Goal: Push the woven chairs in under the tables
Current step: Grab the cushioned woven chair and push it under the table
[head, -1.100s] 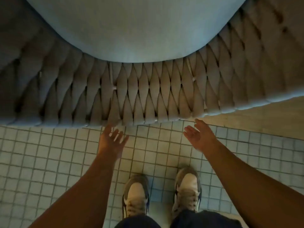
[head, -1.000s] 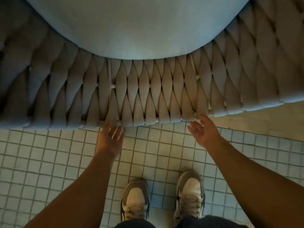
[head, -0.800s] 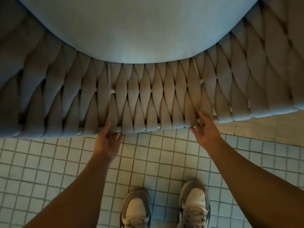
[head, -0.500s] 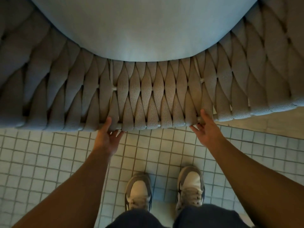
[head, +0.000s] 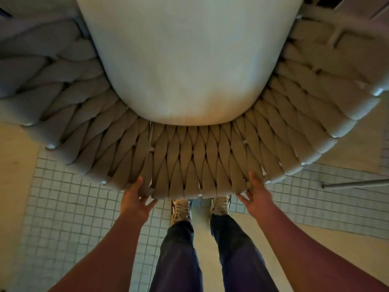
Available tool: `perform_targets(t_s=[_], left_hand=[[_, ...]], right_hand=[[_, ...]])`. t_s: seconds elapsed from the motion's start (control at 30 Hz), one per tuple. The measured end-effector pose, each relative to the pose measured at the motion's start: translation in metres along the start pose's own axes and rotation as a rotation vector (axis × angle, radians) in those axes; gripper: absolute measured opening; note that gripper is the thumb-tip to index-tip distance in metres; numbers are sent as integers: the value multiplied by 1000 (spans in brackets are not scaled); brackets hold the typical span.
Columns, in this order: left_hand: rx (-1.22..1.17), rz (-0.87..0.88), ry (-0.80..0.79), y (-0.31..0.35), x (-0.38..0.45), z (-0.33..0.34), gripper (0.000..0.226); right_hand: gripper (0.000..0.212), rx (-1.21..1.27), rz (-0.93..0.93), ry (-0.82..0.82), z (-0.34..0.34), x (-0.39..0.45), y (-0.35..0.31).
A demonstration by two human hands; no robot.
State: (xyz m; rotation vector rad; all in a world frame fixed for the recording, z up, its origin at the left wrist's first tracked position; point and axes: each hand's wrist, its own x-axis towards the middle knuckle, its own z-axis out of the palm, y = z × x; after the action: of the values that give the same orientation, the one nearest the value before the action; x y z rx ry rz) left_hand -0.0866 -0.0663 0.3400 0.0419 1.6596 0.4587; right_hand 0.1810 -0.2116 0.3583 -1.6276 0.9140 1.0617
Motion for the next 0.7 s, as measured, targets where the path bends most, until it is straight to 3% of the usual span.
perform_targets(t_s=[0.13, 0.43, 0.6, 0.7], left_hand=[[66, -1, 97, 19, -74, -13, 55], [129, 36, 311, 34, -164, -12, 56], [112, 108, 408, 48, -190, 14, 51], [81, 219, 343, 69, -192, 32, 36]], right_hand=[[68, 47, 30, 54, -15, -72, -3], [45, 33, -42, 223, -30, -155, -34], [50, 67, -114, 109, -13, -162, -68], [43, 72, -211, 60, 3, -159, -88]])
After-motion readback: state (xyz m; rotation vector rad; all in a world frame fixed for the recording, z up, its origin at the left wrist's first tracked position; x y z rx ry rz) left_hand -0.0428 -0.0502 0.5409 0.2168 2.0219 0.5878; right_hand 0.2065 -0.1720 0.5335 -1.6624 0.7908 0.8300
